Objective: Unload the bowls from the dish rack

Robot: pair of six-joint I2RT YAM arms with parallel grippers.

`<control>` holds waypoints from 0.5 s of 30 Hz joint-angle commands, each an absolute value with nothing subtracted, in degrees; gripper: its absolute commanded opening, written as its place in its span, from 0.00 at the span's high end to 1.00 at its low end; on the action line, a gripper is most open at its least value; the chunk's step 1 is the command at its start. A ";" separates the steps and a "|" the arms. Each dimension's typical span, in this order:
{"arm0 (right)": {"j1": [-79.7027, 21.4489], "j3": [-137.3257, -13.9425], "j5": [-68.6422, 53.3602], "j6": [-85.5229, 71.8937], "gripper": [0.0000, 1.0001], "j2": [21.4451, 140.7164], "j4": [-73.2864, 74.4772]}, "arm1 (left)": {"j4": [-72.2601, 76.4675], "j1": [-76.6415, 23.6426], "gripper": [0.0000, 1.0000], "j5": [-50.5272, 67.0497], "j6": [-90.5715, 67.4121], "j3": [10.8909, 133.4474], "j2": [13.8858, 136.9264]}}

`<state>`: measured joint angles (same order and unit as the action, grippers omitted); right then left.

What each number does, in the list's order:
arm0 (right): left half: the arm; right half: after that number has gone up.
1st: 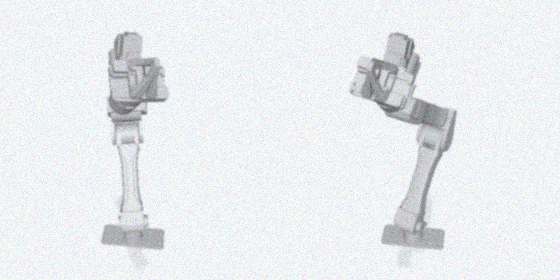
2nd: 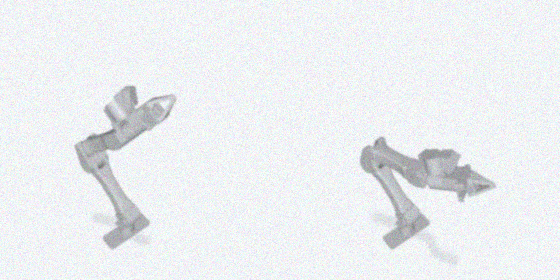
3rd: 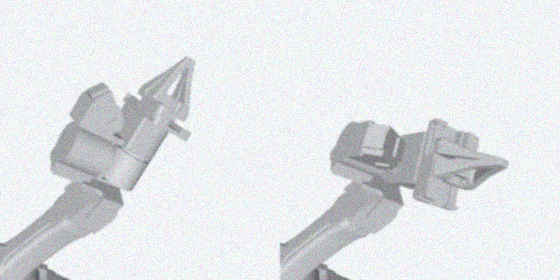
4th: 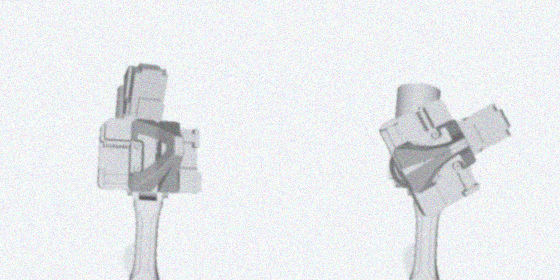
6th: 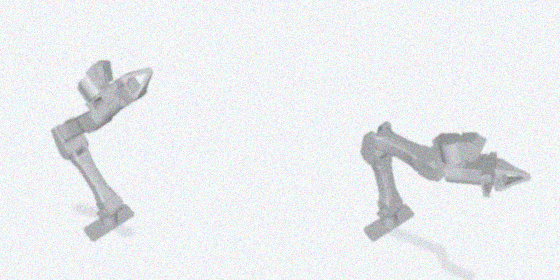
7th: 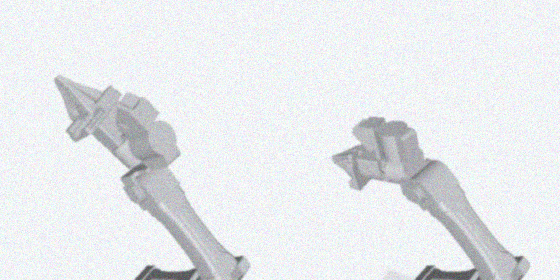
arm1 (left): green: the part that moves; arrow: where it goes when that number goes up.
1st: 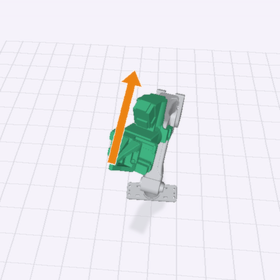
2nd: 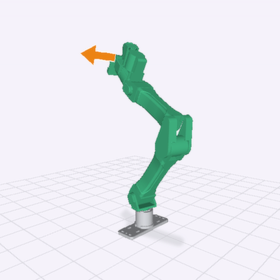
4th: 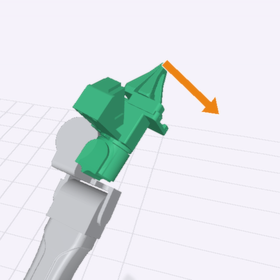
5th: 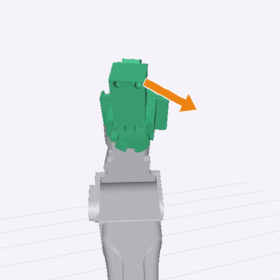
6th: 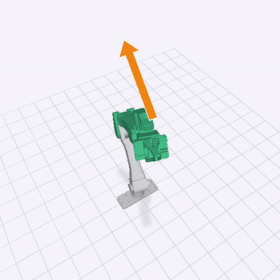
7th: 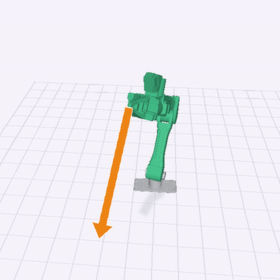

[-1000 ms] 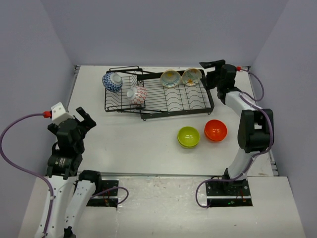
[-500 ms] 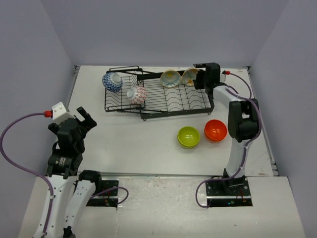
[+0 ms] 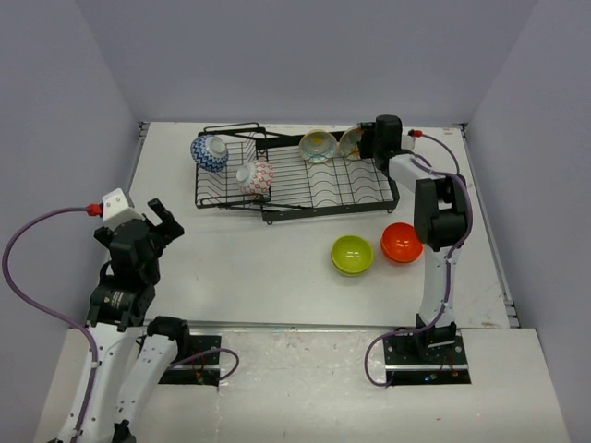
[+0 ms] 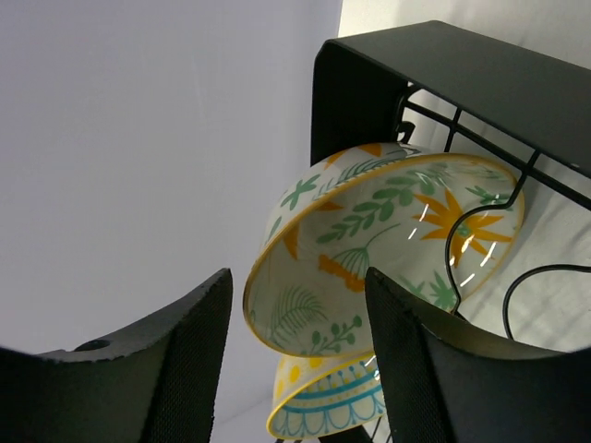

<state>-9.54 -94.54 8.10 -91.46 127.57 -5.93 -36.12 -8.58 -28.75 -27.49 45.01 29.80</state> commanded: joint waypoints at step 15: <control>-10.28 -89.39 13.62 -93.78 0.89 126.83 -17.57 | -36.30 -11.16 0.00 -29.97 -27.86 47.02 30.76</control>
